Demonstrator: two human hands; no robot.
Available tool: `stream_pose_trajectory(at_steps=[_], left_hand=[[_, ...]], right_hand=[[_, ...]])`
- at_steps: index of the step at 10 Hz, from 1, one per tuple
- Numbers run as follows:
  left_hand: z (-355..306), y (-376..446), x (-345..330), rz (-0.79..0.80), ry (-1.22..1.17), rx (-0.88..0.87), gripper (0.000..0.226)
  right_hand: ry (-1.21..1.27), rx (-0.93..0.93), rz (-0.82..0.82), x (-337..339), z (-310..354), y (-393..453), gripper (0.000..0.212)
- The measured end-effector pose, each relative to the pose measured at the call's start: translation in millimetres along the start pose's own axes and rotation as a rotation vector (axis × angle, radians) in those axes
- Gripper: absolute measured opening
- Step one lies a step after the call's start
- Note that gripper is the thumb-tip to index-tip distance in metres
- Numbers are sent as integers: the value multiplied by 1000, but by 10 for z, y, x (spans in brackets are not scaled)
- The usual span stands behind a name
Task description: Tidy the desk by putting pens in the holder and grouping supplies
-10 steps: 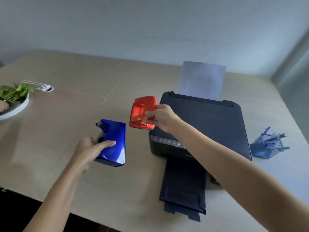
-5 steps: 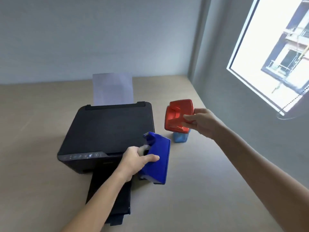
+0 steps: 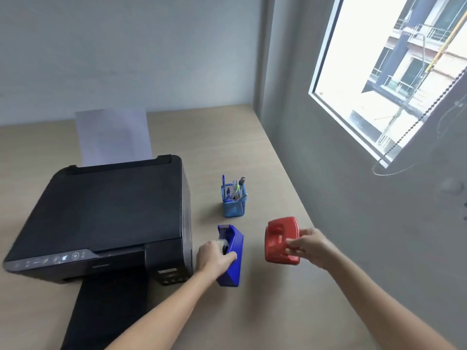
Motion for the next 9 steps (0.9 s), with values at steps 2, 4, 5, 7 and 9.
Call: stream_pose_trajectory(at_steps=[2,4,5,7,9], left_hand=[[52,214,-101,-63,48,159,24],[-95,280,-177,-85,83,204,28],[-87,290,-191,-68,107,206,35],[-114,259,-194,3,104,155,52],[-70,-314,30,109,5,-24,66]], right_hand=[[-148,-40,70,-308,-271,351,12],[-187,-26,78,-568,-217,546,16],[-274,-9,49,-592,-242,639,24],[-522,140,-68,-537,-25,334,48],[-650,609,22,-597,1002,-1156,38]])
Point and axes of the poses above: each hand's wrist, its own y-axis towards the middle knuckle, its own x-axis out of the back of the hand, z = x × y, the point moved 10 cm from there along y, towards the middle knuckle, and after that the axes turned 6 degrees about -z, right-handed, at the moved point
